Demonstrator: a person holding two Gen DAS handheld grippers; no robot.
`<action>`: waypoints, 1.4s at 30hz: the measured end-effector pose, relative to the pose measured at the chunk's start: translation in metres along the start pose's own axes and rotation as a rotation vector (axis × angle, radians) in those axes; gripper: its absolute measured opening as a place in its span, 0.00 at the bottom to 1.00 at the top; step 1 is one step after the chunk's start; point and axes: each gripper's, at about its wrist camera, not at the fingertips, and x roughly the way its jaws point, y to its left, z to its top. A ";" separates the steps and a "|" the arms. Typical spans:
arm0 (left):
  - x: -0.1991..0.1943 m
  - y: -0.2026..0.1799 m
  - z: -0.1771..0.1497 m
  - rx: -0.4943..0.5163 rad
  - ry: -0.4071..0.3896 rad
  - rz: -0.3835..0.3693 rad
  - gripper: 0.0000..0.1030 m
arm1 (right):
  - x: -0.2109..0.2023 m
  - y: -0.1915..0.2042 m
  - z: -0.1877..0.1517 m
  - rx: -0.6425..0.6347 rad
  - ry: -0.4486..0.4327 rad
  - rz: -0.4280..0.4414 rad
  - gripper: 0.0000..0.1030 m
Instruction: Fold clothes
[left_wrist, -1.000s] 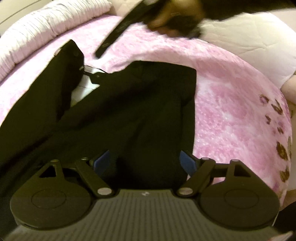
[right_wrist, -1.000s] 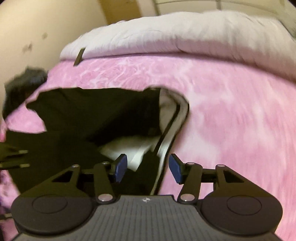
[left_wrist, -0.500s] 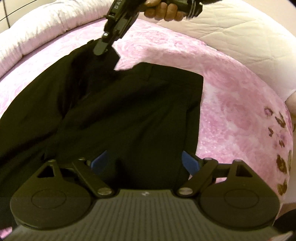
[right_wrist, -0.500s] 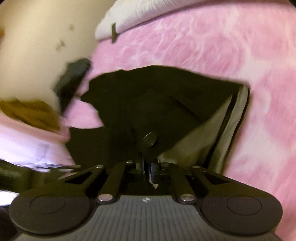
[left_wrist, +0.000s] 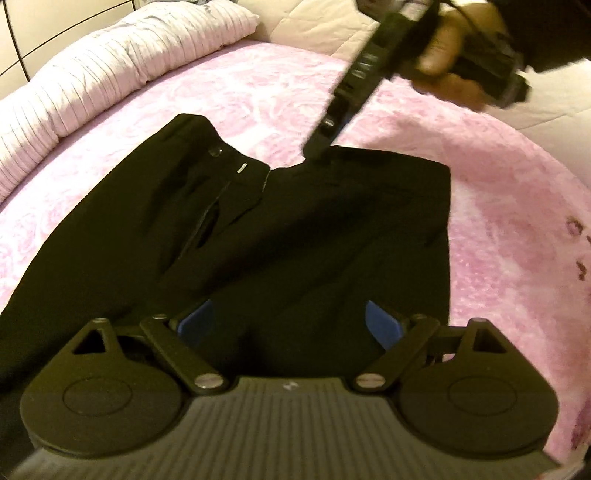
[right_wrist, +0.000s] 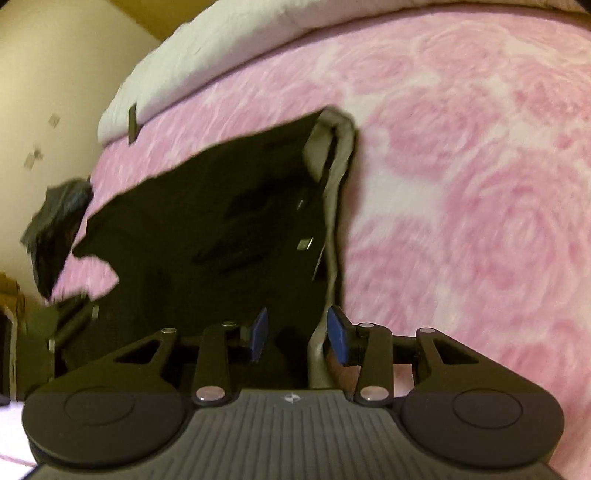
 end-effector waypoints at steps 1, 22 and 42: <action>0.000 0.001 0.000 -0.001 -0.001 0.000 0.87 | 0.001 0.002 -0.006 0.002 0.006 0.005 0.39; -0.005 -0.021 -0.010 0.003 0.036 -0.039 0.91 | 0.015 0.013 0.016 -0.023 0.077 -0.001 0.23; -0.006 -0.015 -0.015 -0.024 0.035 0.014 0.92 | -0.083 0.130 -0.061 -0.668 -0.270 -0.006 0.01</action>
